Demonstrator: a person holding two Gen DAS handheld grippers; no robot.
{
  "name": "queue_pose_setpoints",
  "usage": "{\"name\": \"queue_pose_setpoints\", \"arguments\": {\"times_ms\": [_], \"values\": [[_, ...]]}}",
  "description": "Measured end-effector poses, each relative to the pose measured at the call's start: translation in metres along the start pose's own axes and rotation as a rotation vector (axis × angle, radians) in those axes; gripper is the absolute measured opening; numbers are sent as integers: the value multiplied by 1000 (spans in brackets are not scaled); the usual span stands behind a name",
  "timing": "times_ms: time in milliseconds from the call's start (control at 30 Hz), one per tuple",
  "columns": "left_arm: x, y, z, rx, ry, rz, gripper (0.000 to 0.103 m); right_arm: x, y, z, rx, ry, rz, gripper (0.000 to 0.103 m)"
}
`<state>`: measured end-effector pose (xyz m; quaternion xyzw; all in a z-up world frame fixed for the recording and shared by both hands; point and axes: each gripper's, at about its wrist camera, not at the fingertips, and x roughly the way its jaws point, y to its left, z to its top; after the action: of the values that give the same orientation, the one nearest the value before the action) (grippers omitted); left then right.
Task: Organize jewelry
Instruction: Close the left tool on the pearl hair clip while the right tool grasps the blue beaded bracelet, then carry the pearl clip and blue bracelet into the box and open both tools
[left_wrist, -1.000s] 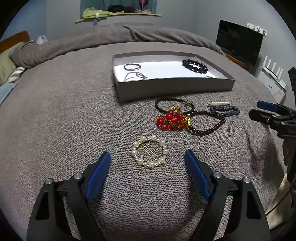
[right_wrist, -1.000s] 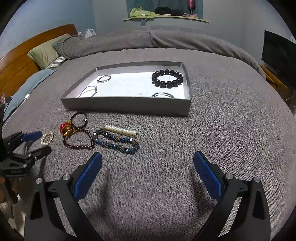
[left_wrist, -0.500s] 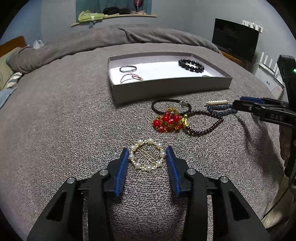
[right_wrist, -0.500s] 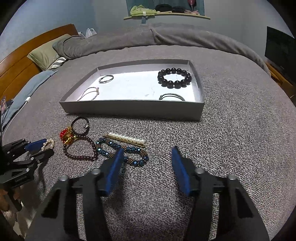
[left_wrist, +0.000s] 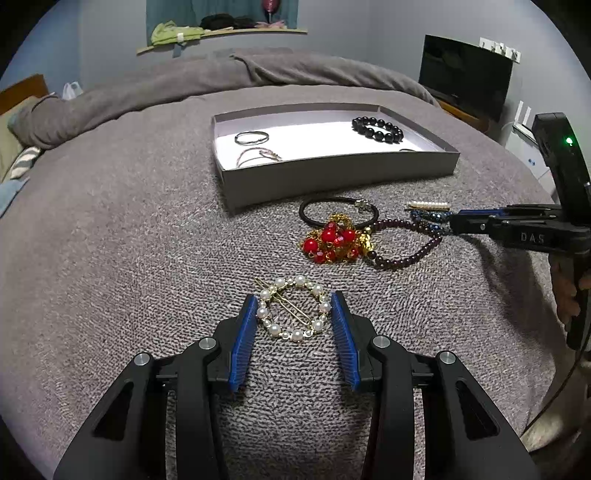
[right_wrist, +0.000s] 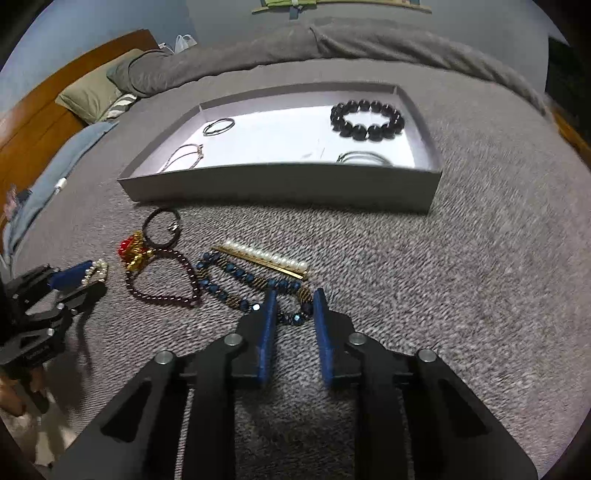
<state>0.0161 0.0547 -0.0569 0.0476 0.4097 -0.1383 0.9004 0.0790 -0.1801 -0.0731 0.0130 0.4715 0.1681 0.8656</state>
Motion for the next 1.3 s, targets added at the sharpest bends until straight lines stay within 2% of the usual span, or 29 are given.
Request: {"name": "queue_pose_setpoints", "arguments": {"times_ms": [67,567,800,1100,1167,1300], "values": [[-2,0,0,3,-4,-1,42,-3,0,0,5,-8,17,7],[-28,-1,9,8,-51,-12,42,-63,2,11,-22,-184,-26,7],[-43,2,22,-13,-64,-41,42,-93,-4,22,-28,-261,-61,7],[-49,8,62,10,-103,-54,42,-107,-14,53,-19,-340,-77,7],[-44,11,75,19,-108,-43,42,-105,-14,63,-19,-352,-79,7],[-26,17,98,11,-92,-71,42,-96,-14,82,-13,-372,-75,7]]}}
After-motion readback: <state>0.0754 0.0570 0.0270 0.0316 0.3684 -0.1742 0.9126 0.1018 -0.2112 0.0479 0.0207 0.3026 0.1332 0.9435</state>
